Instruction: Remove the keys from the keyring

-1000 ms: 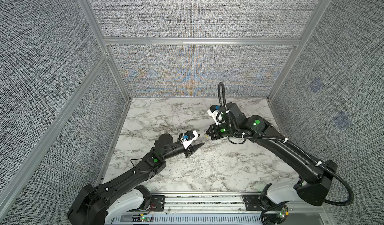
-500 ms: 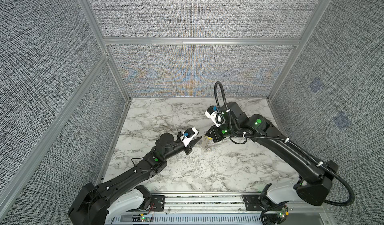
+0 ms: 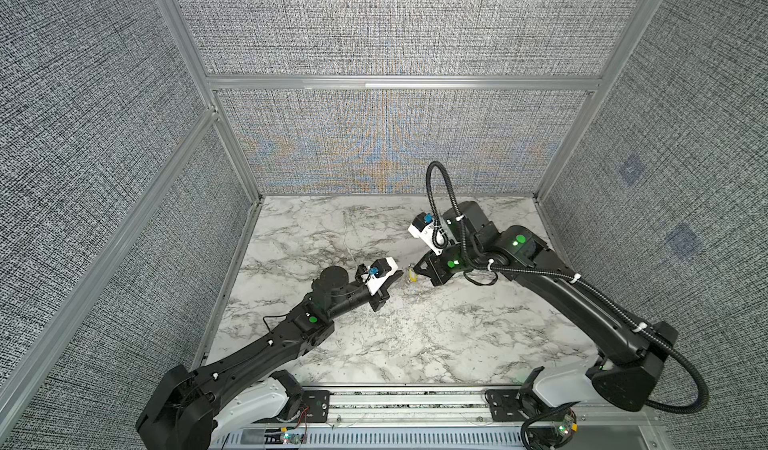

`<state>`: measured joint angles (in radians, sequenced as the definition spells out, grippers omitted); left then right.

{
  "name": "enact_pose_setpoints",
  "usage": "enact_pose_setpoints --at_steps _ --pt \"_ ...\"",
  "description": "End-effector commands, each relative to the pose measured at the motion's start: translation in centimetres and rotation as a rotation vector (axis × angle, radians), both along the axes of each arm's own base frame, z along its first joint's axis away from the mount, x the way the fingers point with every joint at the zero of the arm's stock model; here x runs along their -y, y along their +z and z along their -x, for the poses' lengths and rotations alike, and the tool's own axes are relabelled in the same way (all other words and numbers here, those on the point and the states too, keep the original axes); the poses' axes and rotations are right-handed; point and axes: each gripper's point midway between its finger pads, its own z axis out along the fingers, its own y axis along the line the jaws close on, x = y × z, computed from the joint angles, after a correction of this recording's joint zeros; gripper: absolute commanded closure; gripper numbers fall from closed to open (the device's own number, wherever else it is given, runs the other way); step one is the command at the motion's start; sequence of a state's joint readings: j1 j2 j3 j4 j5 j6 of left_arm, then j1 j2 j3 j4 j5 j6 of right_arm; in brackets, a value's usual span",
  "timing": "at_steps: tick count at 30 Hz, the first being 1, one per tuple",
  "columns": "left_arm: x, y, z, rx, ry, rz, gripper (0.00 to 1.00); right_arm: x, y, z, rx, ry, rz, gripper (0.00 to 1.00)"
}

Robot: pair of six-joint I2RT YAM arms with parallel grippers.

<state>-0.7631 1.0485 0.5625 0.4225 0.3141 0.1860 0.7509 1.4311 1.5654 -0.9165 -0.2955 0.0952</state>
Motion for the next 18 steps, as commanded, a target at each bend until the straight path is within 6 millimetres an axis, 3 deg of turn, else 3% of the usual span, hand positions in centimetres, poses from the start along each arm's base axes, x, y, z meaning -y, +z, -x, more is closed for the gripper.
enact_pose_setpoints --at_steps 1,13,18 --pt "-0.2 1.1 -0.3 0.029 0.021 0.015 1.00 0.3 -0.6 1.0 -0.026 0.063 0.025 1.00" --pt "-0.4 0.5 0.4 0.039 -0.004 -0.017 1.00 0.2 -1.1 1.5 -0.031 0.133 0.031 1.00" --pt "-0.5 0.1 1.1 0.038 -0.019 -0.020 0.93 0.4 -0.7 1.4 0.001 0.137 0.026 1.00"
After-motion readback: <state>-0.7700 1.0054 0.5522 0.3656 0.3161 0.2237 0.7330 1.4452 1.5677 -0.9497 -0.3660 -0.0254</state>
